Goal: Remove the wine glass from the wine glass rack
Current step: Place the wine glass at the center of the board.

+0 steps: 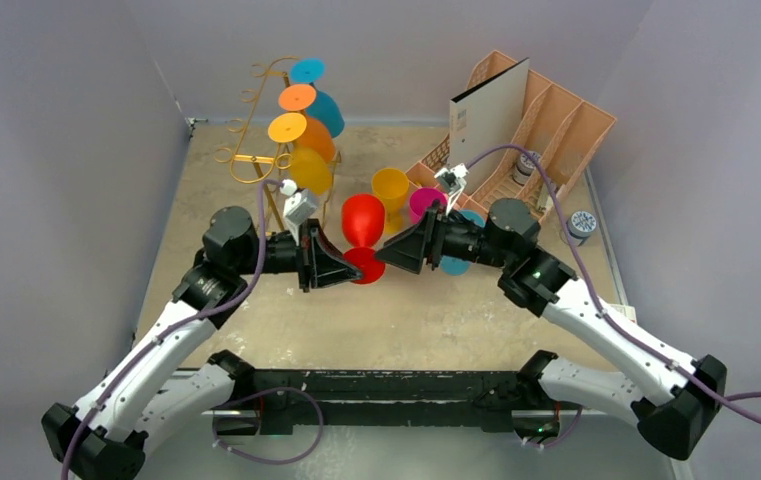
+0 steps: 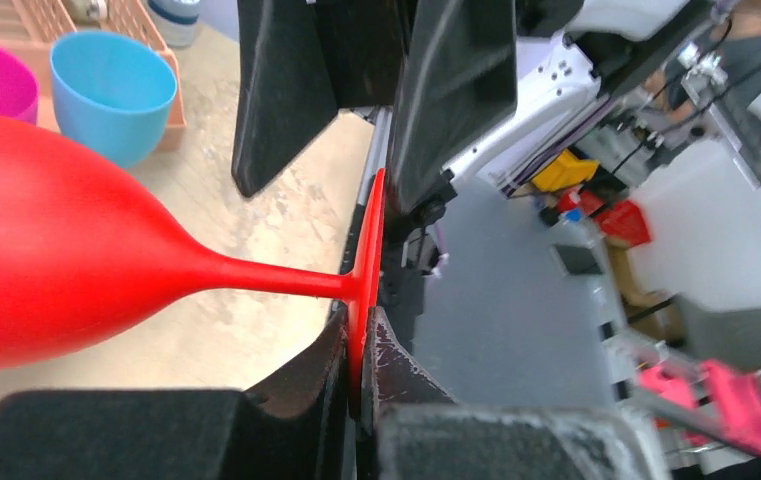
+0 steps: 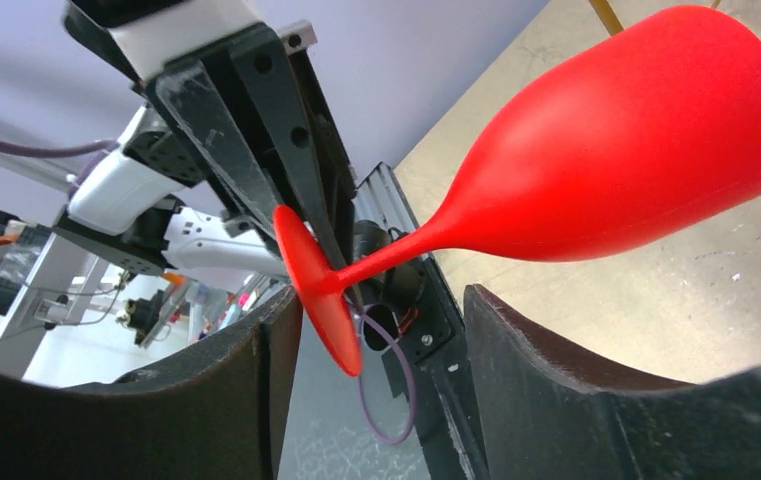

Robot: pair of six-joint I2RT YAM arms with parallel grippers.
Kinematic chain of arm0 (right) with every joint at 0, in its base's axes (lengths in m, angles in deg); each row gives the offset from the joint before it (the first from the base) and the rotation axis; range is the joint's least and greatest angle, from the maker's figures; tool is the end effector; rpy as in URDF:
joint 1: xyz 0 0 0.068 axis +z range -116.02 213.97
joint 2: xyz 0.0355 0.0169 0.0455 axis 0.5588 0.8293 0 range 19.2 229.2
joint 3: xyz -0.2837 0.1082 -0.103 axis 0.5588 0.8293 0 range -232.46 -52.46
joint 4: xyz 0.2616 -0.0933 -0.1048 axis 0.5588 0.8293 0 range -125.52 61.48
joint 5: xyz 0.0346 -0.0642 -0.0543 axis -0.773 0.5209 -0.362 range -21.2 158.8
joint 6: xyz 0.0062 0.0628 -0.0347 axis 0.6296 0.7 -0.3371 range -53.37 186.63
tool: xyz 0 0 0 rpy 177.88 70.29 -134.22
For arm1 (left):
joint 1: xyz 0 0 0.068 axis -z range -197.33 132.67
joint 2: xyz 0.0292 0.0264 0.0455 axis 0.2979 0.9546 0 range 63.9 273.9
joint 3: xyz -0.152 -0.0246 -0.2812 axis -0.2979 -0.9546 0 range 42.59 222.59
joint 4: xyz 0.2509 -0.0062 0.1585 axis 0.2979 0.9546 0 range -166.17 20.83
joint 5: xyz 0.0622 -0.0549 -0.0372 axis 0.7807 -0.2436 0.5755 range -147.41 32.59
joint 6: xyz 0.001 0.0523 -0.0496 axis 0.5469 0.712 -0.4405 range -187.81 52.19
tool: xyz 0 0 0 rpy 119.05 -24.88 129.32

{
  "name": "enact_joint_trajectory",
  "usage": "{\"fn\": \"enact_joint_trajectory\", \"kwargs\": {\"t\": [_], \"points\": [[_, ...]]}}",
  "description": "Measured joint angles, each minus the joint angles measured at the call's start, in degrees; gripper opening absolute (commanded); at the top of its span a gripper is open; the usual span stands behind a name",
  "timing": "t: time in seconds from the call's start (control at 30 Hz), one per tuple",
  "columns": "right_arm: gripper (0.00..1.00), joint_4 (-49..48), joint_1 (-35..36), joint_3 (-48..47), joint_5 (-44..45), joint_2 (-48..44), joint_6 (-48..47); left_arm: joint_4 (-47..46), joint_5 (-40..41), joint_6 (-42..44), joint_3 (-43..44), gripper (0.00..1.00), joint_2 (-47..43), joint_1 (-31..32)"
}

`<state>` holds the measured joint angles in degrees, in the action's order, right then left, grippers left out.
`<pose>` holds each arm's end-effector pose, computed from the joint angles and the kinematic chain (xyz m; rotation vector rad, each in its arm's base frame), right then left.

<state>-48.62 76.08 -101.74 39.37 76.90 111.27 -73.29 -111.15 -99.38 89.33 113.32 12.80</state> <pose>0.1779 0.2003 0.4065 -0.4359 1.6689 1.5532 0.1575 -0.1470 0.3874 0.7678 1.7268 -1.5458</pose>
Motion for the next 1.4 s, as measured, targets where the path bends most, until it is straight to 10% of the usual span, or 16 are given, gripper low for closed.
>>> {"fn": "enact_joint_trajectory", "kwargs": {"t": [0.63, 1.4], "points": [[0.85, 45.2, -1.2, -29.6, 18.3, 2.5, -17.5, 12.4, -2.5, 39.8, -9.2, 0.0, -15.8, 0.3], [0.84, 61.7, -7.3, -51.5, -7.0, 24.6, -21.8, 36.9, 6.9, 82.2, -2.2, 0.0, -7.0, 0.7]]}}
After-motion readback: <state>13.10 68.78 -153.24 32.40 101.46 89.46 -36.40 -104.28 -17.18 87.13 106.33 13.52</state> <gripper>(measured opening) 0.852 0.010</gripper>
